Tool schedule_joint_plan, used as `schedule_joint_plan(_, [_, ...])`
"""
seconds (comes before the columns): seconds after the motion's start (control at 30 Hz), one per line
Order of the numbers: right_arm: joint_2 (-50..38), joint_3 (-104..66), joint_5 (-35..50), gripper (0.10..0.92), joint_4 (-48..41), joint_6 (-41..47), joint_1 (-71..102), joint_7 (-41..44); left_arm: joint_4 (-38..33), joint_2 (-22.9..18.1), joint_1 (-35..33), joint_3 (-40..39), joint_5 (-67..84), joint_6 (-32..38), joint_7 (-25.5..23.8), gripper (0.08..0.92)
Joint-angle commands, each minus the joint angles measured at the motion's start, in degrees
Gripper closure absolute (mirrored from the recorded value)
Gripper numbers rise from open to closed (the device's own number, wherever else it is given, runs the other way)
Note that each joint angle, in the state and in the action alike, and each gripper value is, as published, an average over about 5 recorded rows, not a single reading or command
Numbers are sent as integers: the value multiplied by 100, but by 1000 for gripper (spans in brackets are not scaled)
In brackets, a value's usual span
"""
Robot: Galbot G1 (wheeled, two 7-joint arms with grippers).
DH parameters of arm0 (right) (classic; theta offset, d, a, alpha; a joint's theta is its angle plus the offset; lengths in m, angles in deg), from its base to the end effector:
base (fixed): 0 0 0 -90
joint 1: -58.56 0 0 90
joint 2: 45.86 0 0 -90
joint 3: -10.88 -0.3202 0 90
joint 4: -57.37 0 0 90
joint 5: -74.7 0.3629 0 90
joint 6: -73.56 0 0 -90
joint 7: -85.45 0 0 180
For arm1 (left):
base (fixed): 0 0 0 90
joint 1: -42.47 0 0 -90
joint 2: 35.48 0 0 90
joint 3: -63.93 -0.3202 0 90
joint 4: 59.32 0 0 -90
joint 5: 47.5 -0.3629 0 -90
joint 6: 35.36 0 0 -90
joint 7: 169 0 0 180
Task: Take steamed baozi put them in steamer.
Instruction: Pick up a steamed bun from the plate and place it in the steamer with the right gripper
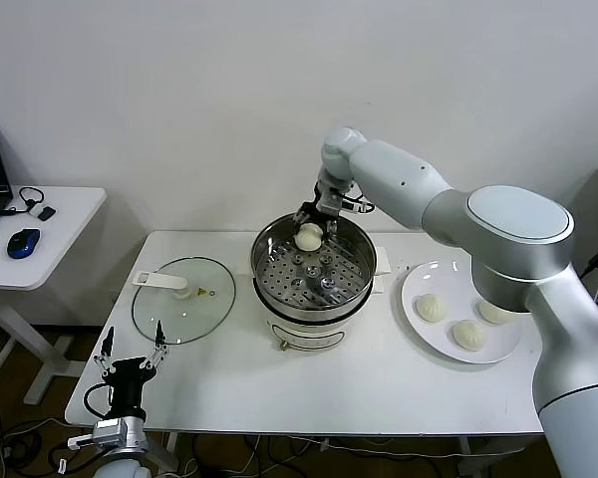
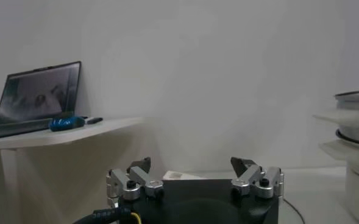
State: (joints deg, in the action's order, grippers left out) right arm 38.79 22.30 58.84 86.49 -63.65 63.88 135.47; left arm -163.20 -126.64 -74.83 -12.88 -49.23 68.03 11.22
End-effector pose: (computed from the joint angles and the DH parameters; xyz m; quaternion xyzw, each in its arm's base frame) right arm 0.6446 0.1129 -0.0951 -0.6338 0.1736 -0.7538 0.0002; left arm 0.1971 0.0757 -0.3659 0.1051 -0.9927 -0.0583 0.0030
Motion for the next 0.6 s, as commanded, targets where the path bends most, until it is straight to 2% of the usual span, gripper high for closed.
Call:
schedule_joint_plan(0.03, [149, -241, -198, 356, -307, -279, 163, -24, -24, -1, -3, -11, -8, 3, -1, 177])
schedule_joint_plan(0.23, [81, -73, 202, 224, -216, -279, -4, 272, -78, 0, -23, 24, 2, -15, -7, 177])
schedule_joint_plan(0.5, [-275, 475, 1343, 203, 330, -279, -619, 847, -203, -20, -58, 14, -3, -57, -15, 177])
schedule_joint_plan(0.6, [-493, 888, 2141, 203, 673, -258, -1017, 1107, -251, -28, -80, 7, -12, -75, -15, 177])
